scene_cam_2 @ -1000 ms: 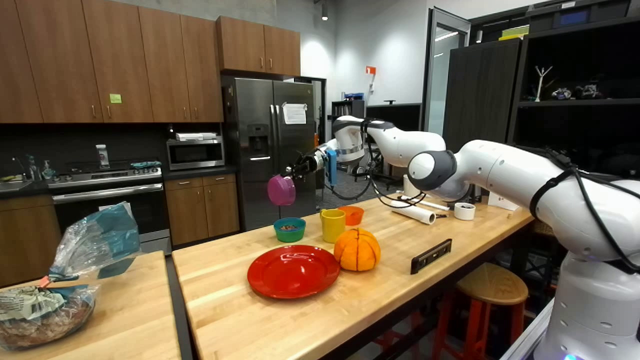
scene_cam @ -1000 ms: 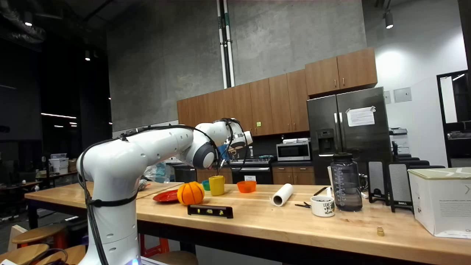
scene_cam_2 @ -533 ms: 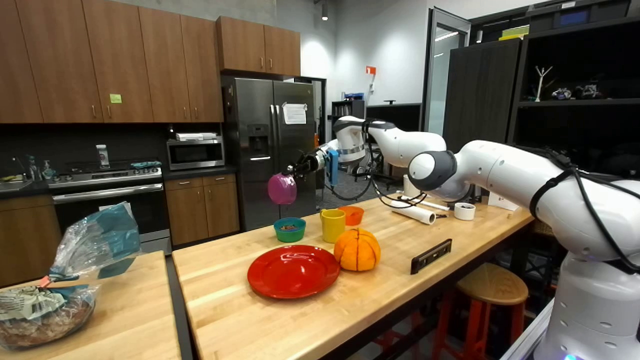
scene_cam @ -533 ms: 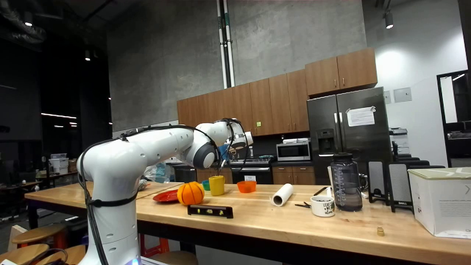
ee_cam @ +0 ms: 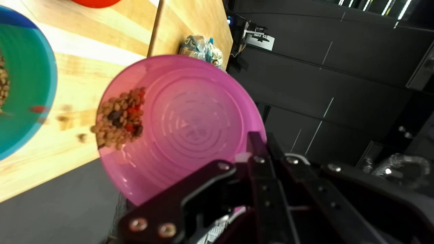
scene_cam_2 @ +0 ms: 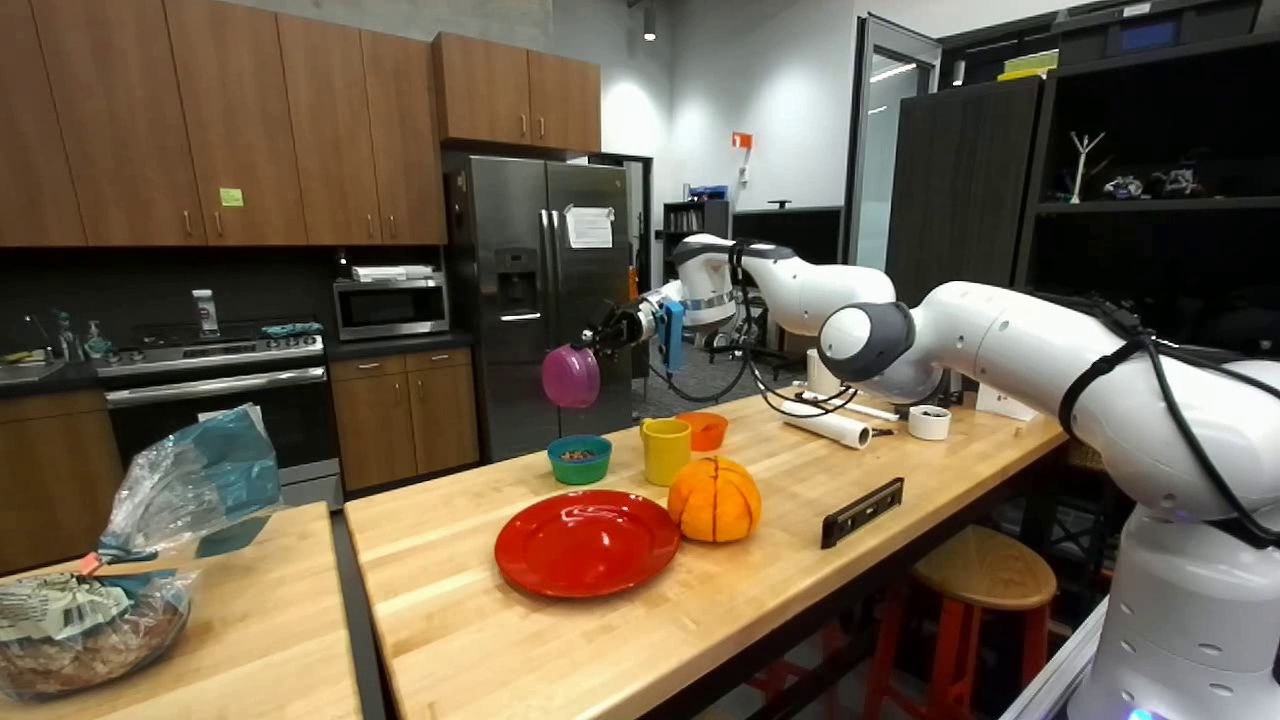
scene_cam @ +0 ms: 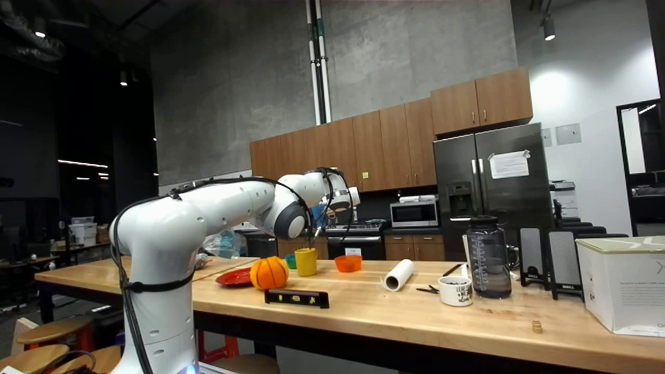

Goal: Pour the contents from the purple bowl into the green bowl.

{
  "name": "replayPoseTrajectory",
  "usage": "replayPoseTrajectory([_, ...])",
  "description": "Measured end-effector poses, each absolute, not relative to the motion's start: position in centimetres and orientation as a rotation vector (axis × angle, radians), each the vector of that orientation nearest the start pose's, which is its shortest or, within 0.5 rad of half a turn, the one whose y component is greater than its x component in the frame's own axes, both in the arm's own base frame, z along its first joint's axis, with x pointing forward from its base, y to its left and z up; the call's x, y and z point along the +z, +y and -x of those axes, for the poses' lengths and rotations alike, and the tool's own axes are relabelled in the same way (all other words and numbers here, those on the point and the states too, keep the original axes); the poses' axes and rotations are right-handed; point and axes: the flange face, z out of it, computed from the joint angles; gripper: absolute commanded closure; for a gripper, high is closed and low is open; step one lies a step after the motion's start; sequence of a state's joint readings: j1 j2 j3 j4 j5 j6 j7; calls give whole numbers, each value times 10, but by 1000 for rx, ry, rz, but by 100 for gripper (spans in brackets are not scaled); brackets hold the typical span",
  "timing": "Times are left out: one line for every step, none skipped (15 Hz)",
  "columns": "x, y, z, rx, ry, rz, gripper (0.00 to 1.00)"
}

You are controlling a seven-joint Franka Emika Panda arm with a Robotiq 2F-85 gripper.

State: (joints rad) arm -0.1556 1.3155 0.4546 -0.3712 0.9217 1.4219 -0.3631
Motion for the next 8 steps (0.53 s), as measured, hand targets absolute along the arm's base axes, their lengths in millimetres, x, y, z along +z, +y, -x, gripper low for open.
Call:
replayPoseTrajectory([353, 68, -783, -54, -371, 1721, 99])
replayPoseTrajectory([351, 67, -783, -48, -372, 1717, 99])
replayPoseTrajectory([350, 67, -782, -43, -373, 1715, 99])
replayPoseTrajectory([348, 67, -782, -40, -373, 1714, 99])
replayPoseTrajectory([346, 67, -782, -36, -373, 1713, 99])
replayPoseTrajectory([345, 68, -782, -34, -371, 1712, 99])
replayPoseTrajectory([343, 68, -782, -32, -369, 1711, 99])
replayPoseTrajectory([341, 67, -782, -30, -368, 1710, 99])
